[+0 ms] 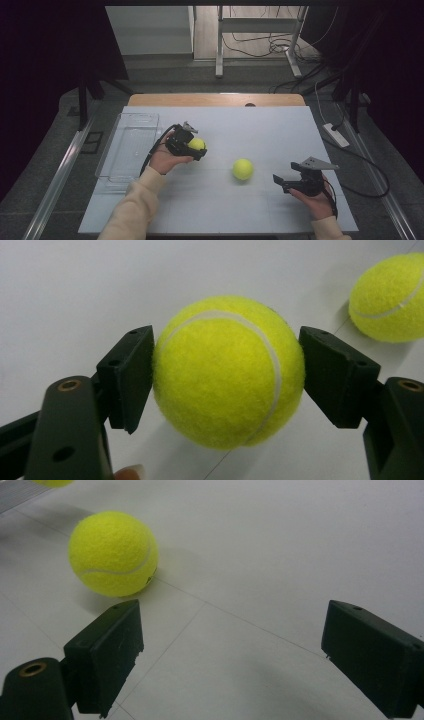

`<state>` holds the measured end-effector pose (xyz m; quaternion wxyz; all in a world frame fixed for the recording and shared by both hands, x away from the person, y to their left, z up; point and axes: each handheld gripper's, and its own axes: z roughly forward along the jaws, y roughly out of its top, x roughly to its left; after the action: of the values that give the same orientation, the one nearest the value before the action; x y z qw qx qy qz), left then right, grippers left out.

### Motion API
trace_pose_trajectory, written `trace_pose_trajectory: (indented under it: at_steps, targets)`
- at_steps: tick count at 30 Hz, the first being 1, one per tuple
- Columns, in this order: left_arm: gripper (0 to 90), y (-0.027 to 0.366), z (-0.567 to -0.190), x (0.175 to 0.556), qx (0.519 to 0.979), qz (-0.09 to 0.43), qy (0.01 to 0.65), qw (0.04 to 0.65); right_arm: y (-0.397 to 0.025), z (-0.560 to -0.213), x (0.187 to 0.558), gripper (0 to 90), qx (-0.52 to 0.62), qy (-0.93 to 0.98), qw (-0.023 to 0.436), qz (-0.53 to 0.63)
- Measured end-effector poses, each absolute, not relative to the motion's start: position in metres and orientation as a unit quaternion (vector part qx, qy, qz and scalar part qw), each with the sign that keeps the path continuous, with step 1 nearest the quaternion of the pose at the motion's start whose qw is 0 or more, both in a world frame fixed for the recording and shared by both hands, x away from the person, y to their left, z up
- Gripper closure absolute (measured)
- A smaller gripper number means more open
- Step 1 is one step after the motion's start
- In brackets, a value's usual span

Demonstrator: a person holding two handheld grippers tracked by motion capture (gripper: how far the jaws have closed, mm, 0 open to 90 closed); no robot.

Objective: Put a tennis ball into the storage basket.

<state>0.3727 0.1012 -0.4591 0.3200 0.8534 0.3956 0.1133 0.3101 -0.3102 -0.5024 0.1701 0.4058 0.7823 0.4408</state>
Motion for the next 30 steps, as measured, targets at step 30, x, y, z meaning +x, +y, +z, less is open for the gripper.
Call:
trace_pose_trajectory:
  at_steps: [30]
  targets:
    - [27.1, 0.130, -0.433, 0.339, 0.815, 0.151, 0.391, 0.401, -0.311, -0.502, 0.310, 9.7, 0.408, 0.779, 0.174, 0.442]
